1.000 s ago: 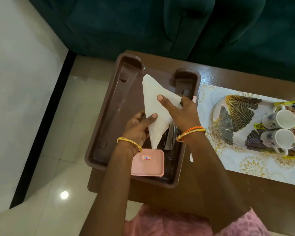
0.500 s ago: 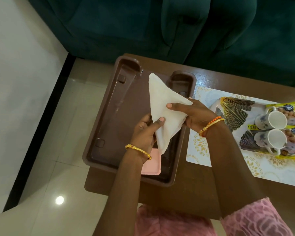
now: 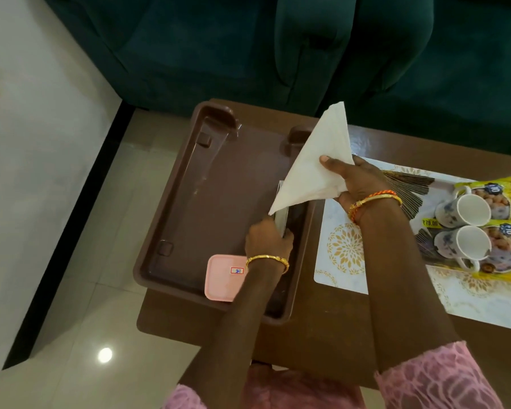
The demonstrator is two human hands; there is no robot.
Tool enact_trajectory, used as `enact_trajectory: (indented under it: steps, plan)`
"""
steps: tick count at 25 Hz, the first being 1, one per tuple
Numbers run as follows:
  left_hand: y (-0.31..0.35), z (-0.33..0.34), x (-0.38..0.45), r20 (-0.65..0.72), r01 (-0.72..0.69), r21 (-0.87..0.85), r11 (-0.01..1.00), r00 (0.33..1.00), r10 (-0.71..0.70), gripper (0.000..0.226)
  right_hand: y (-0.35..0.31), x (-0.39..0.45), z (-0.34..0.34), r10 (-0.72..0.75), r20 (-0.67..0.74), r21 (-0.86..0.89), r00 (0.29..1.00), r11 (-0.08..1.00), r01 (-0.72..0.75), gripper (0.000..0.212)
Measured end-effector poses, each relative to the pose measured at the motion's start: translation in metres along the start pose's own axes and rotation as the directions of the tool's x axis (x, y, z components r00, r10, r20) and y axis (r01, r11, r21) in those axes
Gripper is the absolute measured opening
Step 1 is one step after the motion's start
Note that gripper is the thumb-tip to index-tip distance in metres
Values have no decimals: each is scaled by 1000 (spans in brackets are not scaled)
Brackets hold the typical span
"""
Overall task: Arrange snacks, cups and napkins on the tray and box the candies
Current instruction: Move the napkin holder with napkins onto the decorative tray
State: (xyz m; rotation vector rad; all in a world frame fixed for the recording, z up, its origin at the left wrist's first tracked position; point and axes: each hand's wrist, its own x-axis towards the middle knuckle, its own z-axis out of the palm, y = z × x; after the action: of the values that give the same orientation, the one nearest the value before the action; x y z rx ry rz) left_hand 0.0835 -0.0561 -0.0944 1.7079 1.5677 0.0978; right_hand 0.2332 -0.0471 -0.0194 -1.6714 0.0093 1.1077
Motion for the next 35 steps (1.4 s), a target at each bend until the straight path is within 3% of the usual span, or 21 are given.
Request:
enact_trajectory:
  steps: [3, 6, 8, 10, 13, 15, 21, 25, 29, 31, 33, 35]
  plan:
    - [2, -18, 10, -43, -75, 38, 996, 996, 77, 37, -11, -2, 7, -50, 55, 6, 997, 999, 50, 35]
    - [-4, -51, 34, 34, -254, 172, 952, 967, 252, 37, -34, -11, 8, -310, 167, -96, 936, 940, 328, 18]
    - [-13, -69, 50, 121, -329, 183, 926, 943, 311, 39, -48, -22, 10, -546, 322, -260, 774, 735, 626, 16]
    - [-25, -76, 58, 188, -371, 183, 910, 922, 338, 38, -52, -29, 18, -599, 492, -458, 632, 440, 772, 19]
    - [-40, -77, 62, 211, -359, 153, 920, 922, 325, 47, -38, -31, 37, -458, 708, -608, 538, -9, 794, 21]
    - [-48, -75, 61, 167, -286, 94, 953, 949, 268, 56, -23, -28, 46, -328, 781, -594, 532, -127, 794, 24]
    - [-78, -68, 49, 51, -81, 77, 994, 996, 78, 76, 12, -15, 63, -201, 789, -615, 581, -254, 747, 27]
    - [-88, -66, 46, -54, -10, -161, 987, 999, 1, 92, 25, -14, 79, -130, 792, -610, 597, -217, 762, 26]
    - [-95, -67, 44, -97, 49, -456, 889, 990, -104, 99, 29, -11, 93, -107, 773, -634, 625, -125, 763, 27]
    - [-98, -71, 41, -132, 29, -563, 826, 984, -124, 113, 31, -7, 97, -77, 786, -617, 613, -165, 770, 24]
    - [-99, -74, 38, -181, -46, -515, 856, 982, -56, 119, 33, -5, 100, -52, 798, -595, 600, -222, 772, 21]
    - [-101, -73, 37, -182, -134, -350, 927, 981, 73, 103, 37, -5, 103, -40, 801, -584, 597, -271, 765, 20]
